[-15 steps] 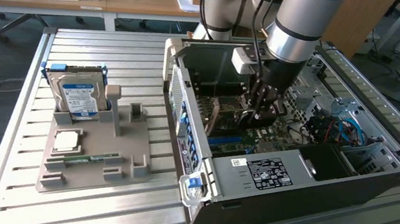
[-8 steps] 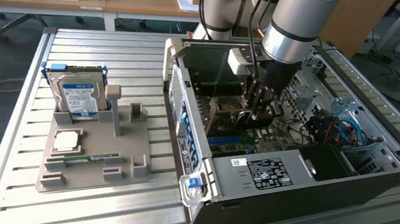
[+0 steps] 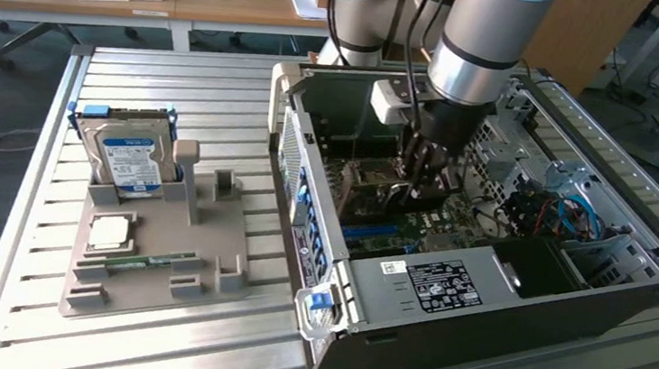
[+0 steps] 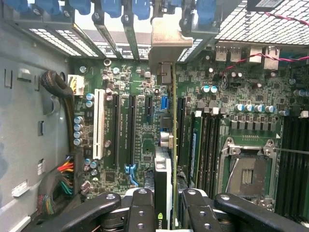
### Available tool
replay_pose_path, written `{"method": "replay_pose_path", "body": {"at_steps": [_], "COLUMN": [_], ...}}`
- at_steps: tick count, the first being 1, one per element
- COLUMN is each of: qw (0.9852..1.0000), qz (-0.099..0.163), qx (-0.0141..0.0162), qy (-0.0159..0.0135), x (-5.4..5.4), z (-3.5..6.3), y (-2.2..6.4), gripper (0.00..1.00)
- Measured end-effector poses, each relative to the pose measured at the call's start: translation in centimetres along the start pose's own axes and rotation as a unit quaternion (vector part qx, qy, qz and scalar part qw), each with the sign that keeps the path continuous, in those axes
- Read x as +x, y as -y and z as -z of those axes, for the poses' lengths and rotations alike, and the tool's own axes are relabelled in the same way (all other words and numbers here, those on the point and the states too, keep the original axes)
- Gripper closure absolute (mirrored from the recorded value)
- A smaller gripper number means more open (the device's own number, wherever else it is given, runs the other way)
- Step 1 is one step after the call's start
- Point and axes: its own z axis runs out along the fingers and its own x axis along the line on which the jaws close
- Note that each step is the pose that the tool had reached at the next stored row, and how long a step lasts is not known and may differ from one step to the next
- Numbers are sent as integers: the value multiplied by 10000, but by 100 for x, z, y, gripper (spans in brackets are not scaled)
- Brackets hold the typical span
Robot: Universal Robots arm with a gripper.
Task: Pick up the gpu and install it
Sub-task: 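Insert the gpu into the slot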
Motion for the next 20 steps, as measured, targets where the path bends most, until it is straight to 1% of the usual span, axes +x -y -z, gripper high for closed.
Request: {"method": "replay_pose_path", "body": {"at_steps": [8,13,20], "qw": [10000,10000,10000], "qz": [0,1,-1], "qx": [-1,0,0], "qy": [-1,1,0], "x": [-12,-31,-47], "z": [-68,-84,-139], "y": [-47,-49,-61], "gripper": [73,73,73]}}
